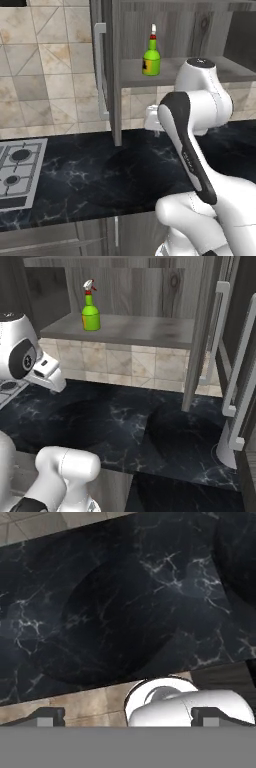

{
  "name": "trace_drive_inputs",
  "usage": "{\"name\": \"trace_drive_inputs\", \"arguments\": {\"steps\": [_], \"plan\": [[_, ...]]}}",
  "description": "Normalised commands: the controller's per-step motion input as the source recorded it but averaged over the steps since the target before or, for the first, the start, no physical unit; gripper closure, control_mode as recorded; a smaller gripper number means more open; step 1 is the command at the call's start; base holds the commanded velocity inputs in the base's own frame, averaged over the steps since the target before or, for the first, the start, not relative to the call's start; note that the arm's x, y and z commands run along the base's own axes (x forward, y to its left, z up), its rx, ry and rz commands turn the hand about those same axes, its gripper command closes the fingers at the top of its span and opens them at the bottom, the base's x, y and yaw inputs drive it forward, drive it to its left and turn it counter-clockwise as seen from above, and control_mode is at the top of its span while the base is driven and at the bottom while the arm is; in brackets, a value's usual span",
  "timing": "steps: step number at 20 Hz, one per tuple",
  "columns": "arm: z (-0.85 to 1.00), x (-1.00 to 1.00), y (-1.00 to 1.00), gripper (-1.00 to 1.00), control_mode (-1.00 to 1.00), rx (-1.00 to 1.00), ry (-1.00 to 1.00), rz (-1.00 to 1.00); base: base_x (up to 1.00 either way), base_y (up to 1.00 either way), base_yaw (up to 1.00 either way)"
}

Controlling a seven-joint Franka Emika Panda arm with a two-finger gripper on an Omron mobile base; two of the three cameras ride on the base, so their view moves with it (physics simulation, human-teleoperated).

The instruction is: Move the cutting board and knife to the sink. Then move spray from the cabinet to the counter.

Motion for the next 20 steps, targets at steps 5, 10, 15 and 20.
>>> {"name": "trace_drive_inputs", "arguments": {"steps": [5, 10, 15, 20], "plan": [[0.78, 0.48, -0.42, -1.0, -1.0, 0.0, -0.22, 0.13, 0.0, 0.0, 0.0], [0.51, 0.04, -0.16, -1.0, -1.0, -0.06, -0.43, 0.14, 0.0, 0.0, 0.0], [0.32, 0.22, -0.02, -1.0, -1.0, -0.13, -0.42, 0.08, 0.0, 0.0, 0.0], [0.28, 0.7, -0.12, -1.0, -1.0, -0.11, -0.21, 0.02, 0.0, 0.0, 0.0]]}}
